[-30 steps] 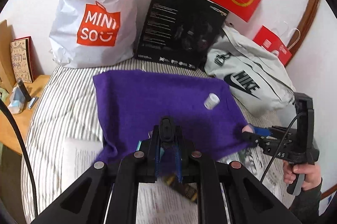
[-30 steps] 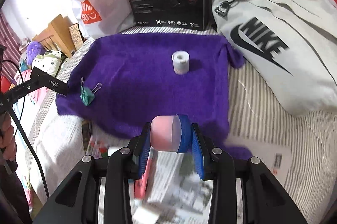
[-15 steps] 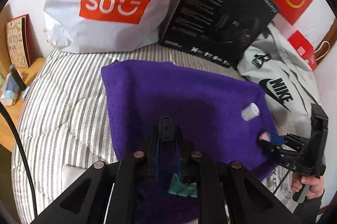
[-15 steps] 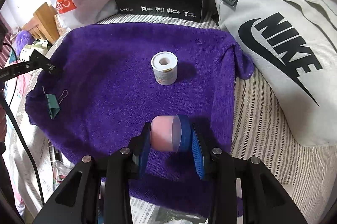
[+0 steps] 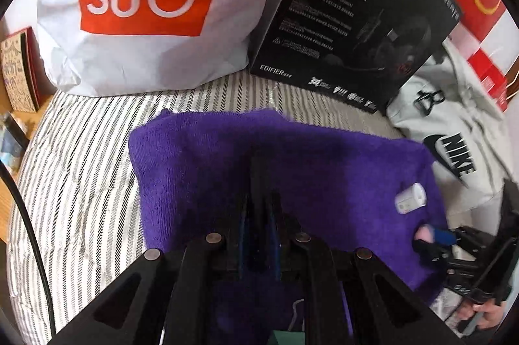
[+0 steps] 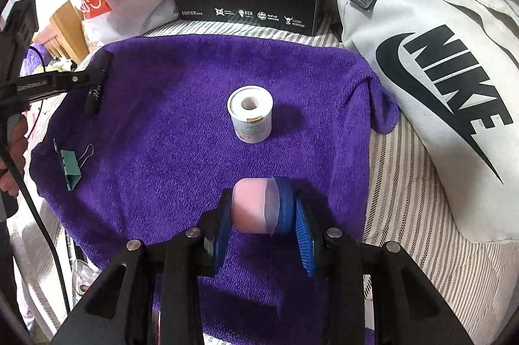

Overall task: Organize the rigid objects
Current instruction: 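Release the container on the towel with the right tool while the left tool releases the black case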

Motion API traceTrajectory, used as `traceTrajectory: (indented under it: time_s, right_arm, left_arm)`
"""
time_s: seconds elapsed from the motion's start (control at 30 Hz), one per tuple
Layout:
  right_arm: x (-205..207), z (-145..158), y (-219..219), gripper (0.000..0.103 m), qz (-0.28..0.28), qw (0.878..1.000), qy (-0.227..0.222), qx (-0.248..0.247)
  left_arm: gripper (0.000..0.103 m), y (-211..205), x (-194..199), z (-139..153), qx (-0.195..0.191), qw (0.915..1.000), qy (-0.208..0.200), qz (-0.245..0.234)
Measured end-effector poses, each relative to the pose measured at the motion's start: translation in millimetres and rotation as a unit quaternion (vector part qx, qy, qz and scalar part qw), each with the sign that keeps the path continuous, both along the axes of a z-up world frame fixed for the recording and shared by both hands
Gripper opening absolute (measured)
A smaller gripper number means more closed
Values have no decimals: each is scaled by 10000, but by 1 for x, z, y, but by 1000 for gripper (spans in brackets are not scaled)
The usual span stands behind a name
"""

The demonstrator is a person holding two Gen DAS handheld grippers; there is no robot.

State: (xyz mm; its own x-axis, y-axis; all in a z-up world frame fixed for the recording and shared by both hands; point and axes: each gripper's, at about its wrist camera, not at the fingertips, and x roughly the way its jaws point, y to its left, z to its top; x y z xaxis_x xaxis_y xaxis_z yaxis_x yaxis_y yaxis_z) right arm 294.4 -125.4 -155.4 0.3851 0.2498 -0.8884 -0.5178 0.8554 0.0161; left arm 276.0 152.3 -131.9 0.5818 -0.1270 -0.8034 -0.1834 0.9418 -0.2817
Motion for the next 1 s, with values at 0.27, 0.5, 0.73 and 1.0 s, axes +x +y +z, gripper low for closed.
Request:
traceTrajectory:
  time_s: [0.27, 0.5, 0.73, 1.0]
  right_arm:
    - [-2, 0, 2, 37, 40, 9999, -78, -84]
    - [-4, 0, 1, 37, 129, 9997, -163, -113]
    - [-6, 2, -4, 40, 132, 9999, 32, -51]
    - [-24, 8, -12, 45, 97, 9999, 52, -103]
  left_arm:
    - [13, -7, 0, -3, 171, 9998, 57, -48]
    - [15, -13, -3, -6, 407, 9989, 208, -101]
    - [15, -11, -17, -8, 368, 9985, 391, -68]
    - [24, -16, -38, -5, 419, 9973, 606, -50]
